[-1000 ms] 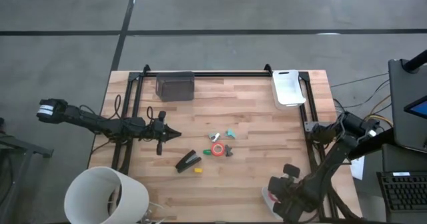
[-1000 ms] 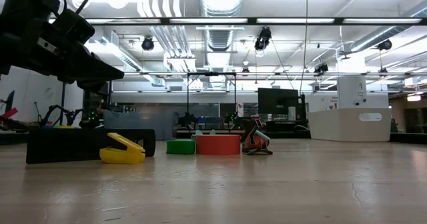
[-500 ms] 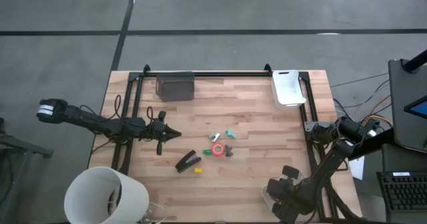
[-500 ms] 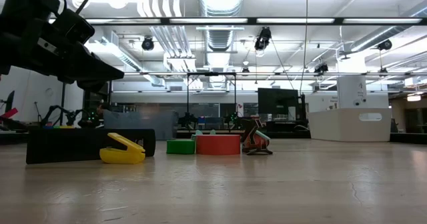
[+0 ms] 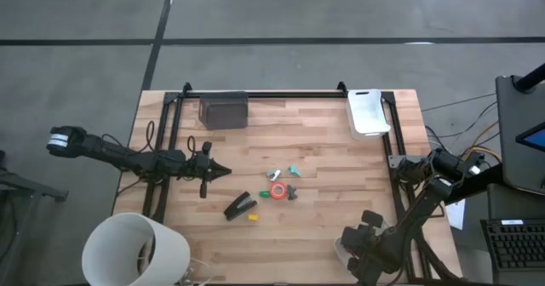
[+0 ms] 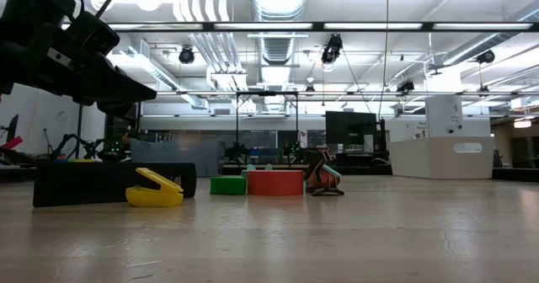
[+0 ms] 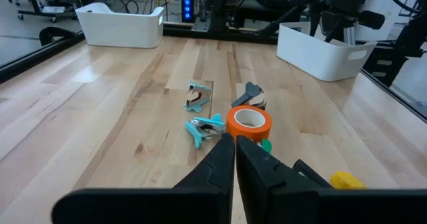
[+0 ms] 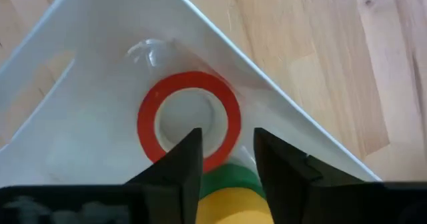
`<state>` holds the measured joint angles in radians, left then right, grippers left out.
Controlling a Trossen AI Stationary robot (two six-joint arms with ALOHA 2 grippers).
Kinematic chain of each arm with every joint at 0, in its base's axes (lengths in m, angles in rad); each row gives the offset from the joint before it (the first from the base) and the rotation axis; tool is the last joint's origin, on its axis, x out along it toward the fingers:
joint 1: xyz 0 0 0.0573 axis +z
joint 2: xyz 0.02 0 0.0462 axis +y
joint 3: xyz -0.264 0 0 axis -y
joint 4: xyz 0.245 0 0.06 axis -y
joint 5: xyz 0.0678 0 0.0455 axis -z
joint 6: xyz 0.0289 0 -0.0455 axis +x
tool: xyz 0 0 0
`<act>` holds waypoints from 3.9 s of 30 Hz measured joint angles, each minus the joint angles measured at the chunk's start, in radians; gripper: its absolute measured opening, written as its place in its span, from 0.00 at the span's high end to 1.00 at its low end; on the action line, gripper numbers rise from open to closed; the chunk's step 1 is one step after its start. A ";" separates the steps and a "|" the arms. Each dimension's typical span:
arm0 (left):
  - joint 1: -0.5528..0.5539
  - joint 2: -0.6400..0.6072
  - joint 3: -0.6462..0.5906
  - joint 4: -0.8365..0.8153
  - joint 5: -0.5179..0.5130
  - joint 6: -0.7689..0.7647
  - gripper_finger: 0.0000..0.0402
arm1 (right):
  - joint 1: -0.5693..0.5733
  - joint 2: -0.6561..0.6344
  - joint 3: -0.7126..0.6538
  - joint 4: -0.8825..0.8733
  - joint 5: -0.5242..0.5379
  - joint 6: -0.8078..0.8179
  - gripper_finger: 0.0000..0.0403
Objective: Pick and place Stapler, Stapler remover, tape
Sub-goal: Put the orange tape into the bottom white bin
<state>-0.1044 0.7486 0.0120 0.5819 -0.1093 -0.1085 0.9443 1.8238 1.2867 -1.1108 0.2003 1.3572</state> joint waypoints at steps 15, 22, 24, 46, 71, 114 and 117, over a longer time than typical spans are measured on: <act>0.000 0.000 0.000 0.000 0.000 0.000 0.95 | -0.070 -0.106 0.084 -0.109 0.273 -0.154 0.56; 0.000 0.000 0.000 0.000 0.000 0.000 0.95 | -0.221 -0.111 0.081 0.161 0.297 -0.574 0.56; 0.000 0.000 0.000 0.000 0.000 0.000 0.95 | -0.258 -0.109 0.080 0.233 0.285 -0.698 0.56; 0.000 0.001 0.000 -0.017 0.000 0.000 0.95 | -0.659 0.014 0.029 0.737 -0.096 -1.262 0.66; 0.000 0.002 0.000 -0.027 0.000 0.000 0.95 | -0.749 0.189 0.026 0.749 -0.097 -1.248 0.53; 0.000 0.001 0.000 -0.044 0.000 0.000 0.95 | -0.448 -0.186 0.037 0.406 -0.048 -0.923 0.92; 0.000 0.001 0.000 -0.044 0.000 0.000 0.95 | -0.361 -0.233 0.033 0.317 0.023 -0.779 0.92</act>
<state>-0.1043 0.7498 0.0116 0.5381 -0.1093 -0.1085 0.5830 1.5905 1.3201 -0.7939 0.2237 0.5782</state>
